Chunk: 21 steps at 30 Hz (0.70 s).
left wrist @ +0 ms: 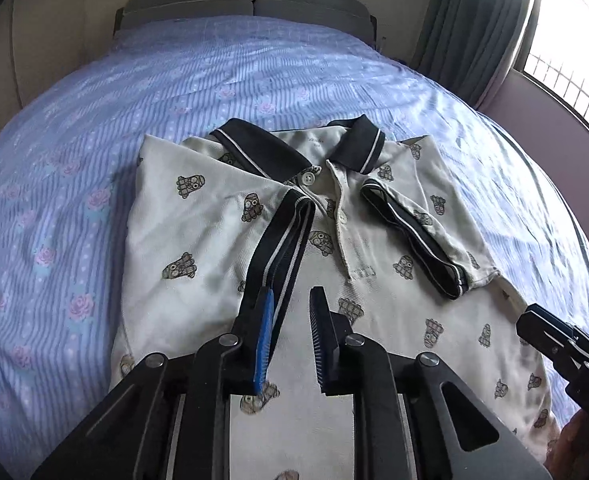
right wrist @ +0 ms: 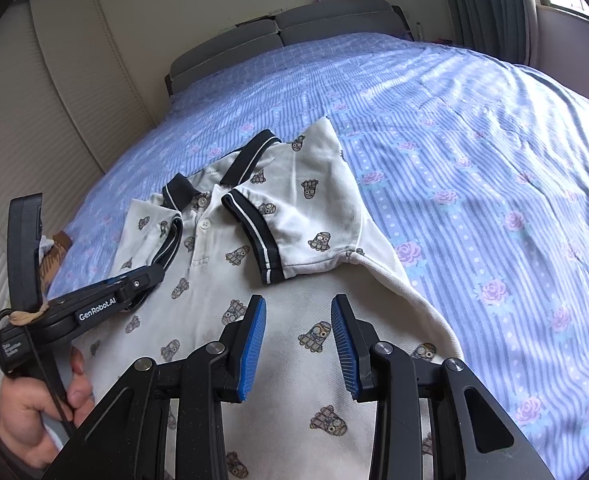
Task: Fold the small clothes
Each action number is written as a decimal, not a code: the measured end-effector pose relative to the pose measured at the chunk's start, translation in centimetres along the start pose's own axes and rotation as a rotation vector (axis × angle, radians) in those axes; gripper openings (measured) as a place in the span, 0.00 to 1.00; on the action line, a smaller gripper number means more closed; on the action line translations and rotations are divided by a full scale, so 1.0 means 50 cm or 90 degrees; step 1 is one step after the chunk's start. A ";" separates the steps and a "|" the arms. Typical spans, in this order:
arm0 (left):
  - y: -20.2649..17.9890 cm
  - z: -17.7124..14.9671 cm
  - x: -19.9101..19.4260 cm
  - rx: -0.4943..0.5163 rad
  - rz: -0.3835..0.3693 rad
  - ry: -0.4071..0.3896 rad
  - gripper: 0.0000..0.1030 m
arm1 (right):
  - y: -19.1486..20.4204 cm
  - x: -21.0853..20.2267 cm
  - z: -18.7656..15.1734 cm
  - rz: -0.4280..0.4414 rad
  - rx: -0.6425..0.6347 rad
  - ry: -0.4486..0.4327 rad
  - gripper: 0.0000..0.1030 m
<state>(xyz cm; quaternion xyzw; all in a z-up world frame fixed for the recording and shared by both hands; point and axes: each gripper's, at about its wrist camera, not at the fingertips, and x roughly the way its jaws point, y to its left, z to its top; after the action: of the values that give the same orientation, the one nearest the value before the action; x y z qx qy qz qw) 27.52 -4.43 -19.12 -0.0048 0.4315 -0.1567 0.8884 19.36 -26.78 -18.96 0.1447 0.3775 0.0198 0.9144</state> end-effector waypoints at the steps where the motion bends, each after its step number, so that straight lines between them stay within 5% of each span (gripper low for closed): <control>1: -0.003 -0.008 -0.025 0.000 0.004 -0.007 0.21 | -0.002 -0.016 -0.001 0.000 -0.002 0.000 0.34; 5: -0.007 -0.071 -0.150 -0.022 0.023 -0.045 0.44 | -0.008 -0.089 -0.021 -0.005 -0.014 -0.008 0.43; 11: 0.001 -0.223 -0.294 -0.082 0.094 -0.065 0.54 | -0.014 -0.200 -0.094 -0.028 -0.032 -0.019 0.50; 21: 0.048 -0.417 -0.335 -0.172 0.154 -0.009 0.54 | -0.075 -0.266 -0.234 -0.103 -0.031 0.023 0.50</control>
<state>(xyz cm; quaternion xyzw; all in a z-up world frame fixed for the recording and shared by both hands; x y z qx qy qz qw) 2.48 5.23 -19.72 -0.0731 0.4395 0.0106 0.8952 1.43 -29.40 -18.78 0.0911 0.4035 -0.0423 0.9094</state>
